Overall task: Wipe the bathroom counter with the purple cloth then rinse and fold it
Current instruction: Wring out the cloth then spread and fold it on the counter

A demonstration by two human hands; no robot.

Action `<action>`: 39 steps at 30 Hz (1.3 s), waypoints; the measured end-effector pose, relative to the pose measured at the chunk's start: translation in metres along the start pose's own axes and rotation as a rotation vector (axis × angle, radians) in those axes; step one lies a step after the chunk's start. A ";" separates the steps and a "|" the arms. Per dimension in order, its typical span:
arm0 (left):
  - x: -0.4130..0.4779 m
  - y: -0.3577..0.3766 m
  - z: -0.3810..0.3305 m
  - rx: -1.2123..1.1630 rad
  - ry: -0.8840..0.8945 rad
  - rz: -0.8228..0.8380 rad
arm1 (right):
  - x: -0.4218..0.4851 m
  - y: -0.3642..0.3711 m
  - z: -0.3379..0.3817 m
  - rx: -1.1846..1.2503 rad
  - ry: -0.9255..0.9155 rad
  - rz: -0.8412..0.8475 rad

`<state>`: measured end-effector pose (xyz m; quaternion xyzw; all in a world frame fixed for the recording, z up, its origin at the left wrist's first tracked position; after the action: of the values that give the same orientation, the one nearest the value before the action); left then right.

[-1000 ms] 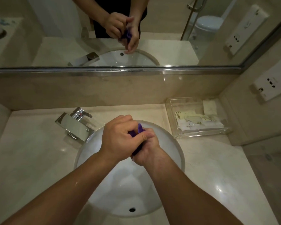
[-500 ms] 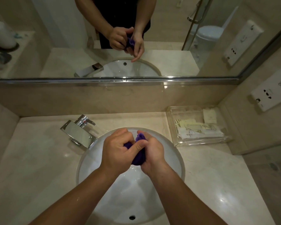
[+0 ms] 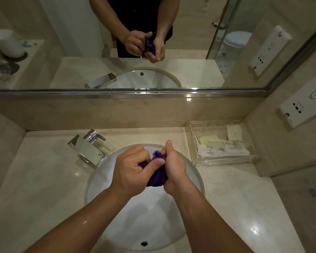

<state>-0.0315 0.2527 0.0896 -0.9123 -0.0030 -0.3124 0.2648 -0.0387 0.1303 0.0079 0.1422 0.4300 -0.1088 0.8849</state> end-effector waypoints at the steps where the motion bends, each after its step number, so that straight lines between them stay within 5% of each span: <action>1: 0.001 0.002 0.000 -0.001 0.017 0.020 | 0.002 -0.001 -0.001 0.002 0.019 0.007; 10: -0.008 0.018 0.007 -0.018 0.112 0.168 | 0.010 -0.006 -0.019 -0.108 0.083 0.008; 18: -0.008 -0.002 0.042 -0.265 -0.548 0.040 | -0.015 0.005 0.025 -0.133 -0.187 0.043; 24: 0.019 -0.021 -0.005 -0.202 -0.363 0.156 | -0.055 -0.001 0.076 -0.119 -0.382 -0.029; 28: 0.046 -0.038 -0.044 -0.178 -0.240 0.051 | -0.080 0.005 0.102 -0.148 -0.437 -0.033; 33: 0.079 -0.071 -0.074 -0.320 -0.305 -0.208 | -0.109 0.013 0.122 -0.233 -0.480 0.078; 39: 0.112 -0.080 -0.112 -0.534 -0.399 -0.243 | -0.145 0.028 0.150 -0.503 -0.715 0.141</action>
<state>-0.0183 0.2496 0.2667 -0.9854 -0.0814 -0.1469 -0.0282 -0.0081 0.1151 0.2157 -0.0951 0.0993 0.0176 0.9903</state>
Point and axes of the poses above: each hand's wrist, its own x-axis towards the middle knuckle, its own y-axis out of the palm, z = x × y, the point moved 8 cm from there along x, towards the middle knuckle, and after that the axes turned 7 degrees about y, right-handed, at the moved point
